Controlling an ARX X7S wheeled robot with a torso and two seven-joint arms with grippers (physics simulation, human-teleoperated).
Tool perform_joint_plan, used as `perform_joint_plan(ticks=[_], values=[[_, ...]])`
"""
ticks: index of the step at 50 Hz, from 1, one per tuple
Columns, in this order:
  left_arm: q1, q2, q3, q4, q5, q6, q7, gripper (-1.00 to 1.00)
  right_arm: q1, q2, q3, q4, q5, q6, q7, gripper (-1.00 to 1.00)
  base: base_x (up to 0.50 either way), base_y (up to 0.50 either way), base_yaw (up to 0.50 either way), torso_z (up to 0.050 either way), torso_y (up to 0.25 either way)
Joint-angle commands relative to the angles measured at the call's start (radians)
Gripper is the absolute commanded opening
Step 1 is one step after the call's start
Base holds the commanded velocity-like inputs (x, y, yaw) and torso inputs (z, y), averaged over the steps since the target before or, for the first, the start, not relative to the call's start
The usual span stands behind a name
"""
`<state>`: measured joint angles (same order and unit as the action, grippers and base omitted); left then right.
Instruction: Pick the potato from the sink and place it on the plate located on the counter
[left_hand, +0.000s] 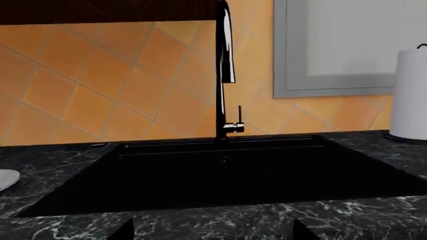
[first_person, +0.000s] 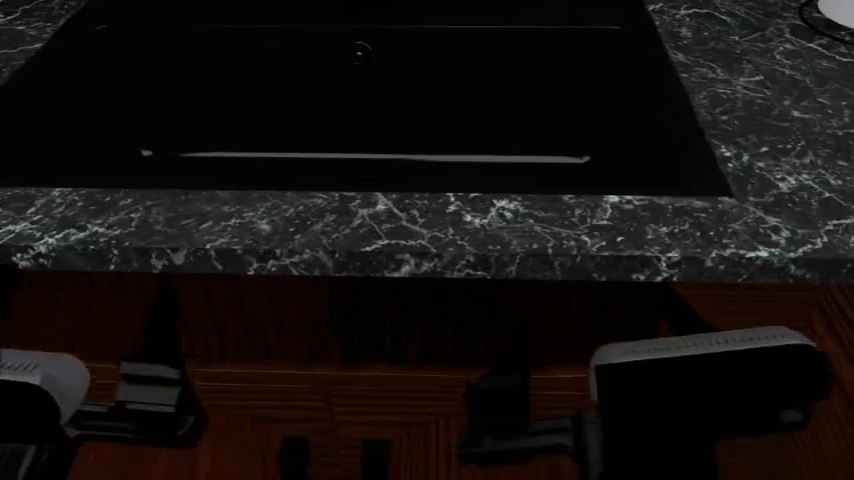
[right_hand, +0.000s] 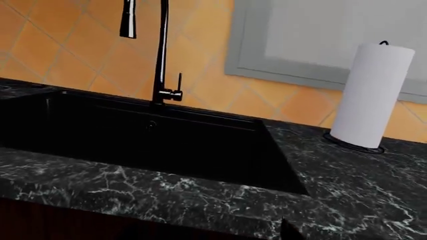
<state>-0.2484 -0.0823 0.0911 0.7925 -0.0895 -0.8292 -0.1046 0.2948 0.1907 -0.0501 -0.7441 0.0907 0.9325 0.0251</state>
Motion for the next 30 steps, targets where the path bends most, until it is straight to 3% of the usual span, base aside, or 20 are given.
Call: perform_joint_plan(ticks=[1, 16, 30], values=[[-0.153, -0.003, -0.016, 0.119, -0.043, -0.218, -0.012, 1.00, 0.175, 0.031, 0.007, -0.110, 0.030, 0.239, -0.020, 1.00, 0.00, 0.00, 0.00, 0.000, 0.000], [-0.215, -0.035, 0.033, 0.201, -0.048, -0.319, -0.046, 1.00, 0.240, 0.049, -0.010, -0.174, 0.035, 0.337, -0.006, 1.00, 0.00, 0.00, 0.00, 0.000, 0.000], [-0.227, -0.039, 0.019, 0.234, -0.079, -0.350, -0.059, 1.00, 0.240, 0.059, -0.009, -0.217, 0.039, 0.368, 0.004, 1.00, 0.00, 0.50, 0.00, 0.000, 0.000]])
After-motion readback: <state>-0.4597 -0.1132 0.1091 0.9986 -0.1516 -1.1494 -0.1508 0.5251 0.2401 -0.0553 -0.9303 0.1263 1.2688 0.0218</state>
